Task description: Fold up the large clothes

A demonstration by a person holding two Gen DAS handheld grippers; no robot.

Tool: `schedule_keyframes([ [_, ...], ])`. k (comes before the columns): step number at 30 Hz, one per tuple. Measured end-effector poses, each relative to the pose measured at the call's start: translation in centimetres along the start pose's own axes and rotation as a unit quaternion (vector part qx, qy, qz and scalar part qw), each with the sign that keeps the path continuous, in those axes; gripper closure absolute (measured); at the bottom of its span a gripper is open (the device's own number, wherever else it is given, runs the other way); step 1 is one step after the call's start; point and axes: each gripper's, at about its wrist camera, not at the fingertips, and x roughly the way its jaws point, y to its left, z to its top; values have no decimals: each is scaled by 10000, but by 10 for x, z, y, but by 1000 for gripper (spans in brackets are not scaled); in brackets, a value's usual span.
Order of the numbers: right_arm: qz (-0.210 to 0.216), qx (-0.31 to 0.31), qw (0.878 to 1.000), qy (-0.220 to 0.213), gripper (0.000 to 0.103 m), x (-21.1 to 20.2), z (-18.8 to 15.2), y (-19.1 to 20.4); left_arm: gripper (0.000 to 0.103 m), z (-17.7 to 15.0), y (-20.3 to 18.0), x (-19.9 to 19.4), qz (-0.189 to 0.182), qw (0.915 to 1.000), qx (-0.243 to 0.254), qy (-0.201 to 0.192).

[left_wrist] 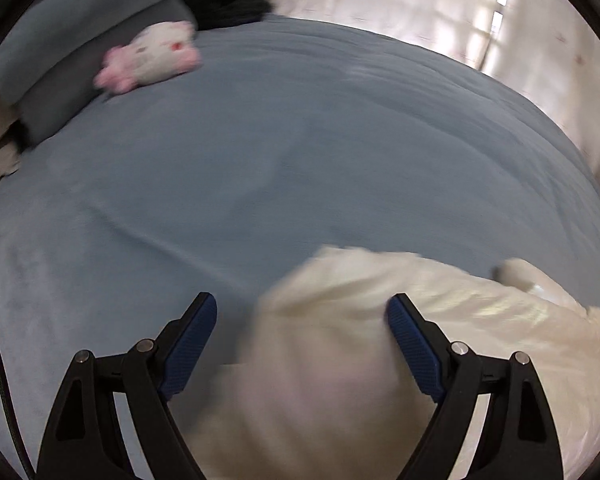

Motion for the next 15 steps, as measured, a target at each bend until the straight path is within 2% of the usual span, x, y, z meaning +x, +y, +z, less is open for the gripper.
schedule_keyframes([
  [4,127,116,9998,-121,74,-30,-3,-7,16,-9,37,-36,-292,9993,-54,-208],
  [7,391,284,9985,-240,73,-56,-9,-2,16,-26,49,-63,-489,9984,22,-266],
  [12,989,509,9932,-337,73,-93,-24,21,16,-62,69,-114,-1217,9922,-129,-233],
  [15,1315,568,9887,-434,73,-117,-39,37,16,-85,73,-143,-1532,9876,-228,-271],
])
